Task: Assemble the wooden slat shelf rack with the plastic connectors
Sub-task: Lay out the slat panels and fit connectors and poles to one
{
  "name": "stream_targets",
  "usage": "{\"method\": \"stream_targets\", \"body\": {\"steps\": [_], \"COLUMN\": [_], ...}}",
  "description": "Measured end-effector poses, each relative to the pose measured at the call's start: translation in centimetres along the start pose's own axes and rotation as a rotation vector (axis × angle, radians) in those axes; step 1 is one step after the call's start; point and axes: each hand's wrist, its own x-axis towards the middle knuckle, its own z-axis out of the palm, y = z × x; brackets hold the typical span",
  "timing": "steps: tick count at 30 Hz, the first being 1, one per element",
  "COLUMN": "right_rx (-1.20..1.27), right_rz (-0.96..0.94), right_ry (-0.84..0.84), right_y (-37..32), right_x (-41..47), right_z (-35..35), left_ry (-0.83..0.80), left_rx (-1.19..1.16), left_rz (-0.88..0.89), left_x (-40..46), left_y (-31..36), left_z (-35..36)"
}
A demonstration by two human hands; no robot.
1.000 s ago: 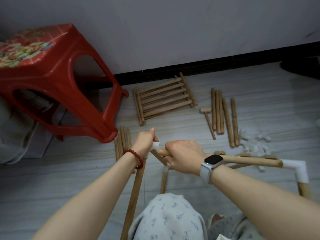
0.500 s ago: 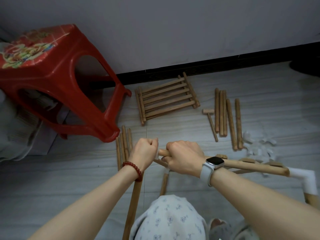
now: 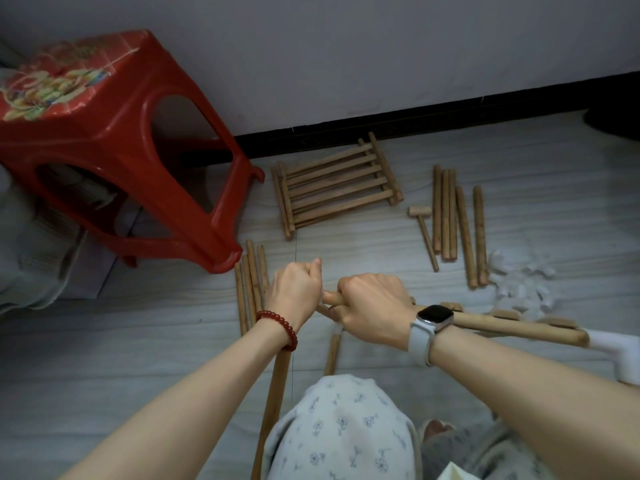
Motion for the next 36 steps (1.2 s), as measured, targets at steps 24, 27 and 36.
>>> {"method": "stream_targets", "body": {"steps": [24, 27, 36], "right_rx": [0.002, 0.010, -0.111], "right_rz": [-0.034, -0.038, -0.069], "right_ry": [-0.020, -0.073, -0.050], "right_y": [-0.1, 0.6, 4.0], "right_x": [0.0, 0.3, -1.5], "right_z": [0.1, 0.1, -1.8], "left_ry": [0.005, -0.014, -0.045], "left_rx": [-0.036, -0.051, -0.196], "left_rz": [0.068, 0.068, -0.018], "left_x": [-0.6, -0.3, 1.5], "left_y": [0.6, 0.6, 0.6], "left_z": [1.1, 1.2, 0.4]}}
